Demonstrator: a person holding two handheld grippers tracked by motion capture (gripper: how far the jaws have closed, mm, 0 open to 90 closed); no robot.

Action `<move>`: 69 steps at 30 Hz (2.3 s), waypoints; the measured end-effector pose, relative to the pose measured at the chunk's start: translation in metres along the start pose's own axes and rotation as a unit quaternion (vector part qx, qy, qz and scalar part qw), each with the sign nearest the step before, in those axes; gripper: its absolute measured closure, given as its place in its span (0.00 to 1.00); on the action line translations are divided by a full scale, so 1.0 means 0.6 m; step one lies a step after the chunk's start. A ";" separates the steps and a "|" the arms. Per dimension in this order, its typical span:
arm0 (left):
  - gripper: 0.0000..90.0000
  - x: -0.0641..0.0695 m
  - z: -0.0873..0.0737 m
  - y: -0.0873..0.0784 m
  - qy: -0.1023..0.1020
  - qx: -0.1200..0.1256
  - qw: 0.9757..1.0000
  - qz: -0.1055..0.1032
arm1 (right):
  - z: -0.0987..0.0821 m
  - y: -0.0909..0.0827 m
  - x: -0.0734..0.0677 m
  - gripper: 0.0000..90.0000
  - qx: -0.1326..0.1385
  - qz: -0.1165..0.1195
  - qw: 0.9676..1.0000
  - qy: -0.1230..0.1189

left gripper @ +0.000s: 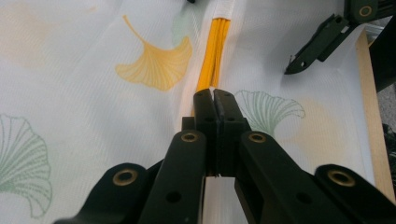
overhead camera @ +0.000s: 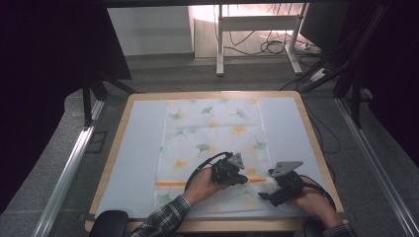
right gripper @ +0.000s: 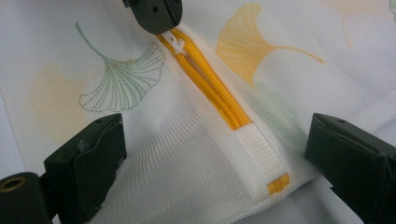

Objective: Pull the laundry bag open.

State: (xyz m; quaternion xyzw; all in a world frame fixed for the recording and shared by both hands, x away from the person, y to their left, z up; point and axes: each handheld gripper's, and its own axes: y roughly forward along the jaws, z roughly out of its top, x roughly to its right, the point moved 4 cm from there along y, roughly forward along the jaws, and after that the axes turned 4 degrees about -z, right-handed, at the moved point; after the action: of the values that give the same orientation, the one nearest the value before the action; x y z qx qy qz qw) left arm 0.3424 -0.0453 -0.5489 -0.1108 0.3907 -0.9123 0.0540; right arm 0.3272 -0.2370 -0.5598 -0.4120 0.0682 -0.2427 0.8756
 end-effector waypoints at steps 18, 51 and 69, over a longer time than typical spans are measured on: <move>1.00 -0.001 -0.041 -0.034 -0.023 0.004 1.000 0.012 | 0.000 0.000 0.000 0.06 0.002 -0.001 1.000 0.001; 1.00 0.001 -0.089 -0.084 -0.053 0.012 0.998 0.029 | 0.000 0.000 0.000 0.06 0.003 -0.002 1.000 0.002; 1.00 0.004 -0.105 -0.101 -0.058 0.006 0.998 0.037 | 0.000 0.000 0.000 0.06 0.004 -0.003 1.000 0.003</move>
State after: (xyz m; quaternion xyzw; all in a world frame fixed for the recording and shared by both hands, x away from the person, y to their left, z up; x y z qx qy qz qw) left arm 0.3238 0.0403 -0.5467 -0.1484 0.3855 -0.9039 0.1110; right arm 0.3270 -0.2370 -0.5600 -0.4083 0.0686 -0.2464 0.8763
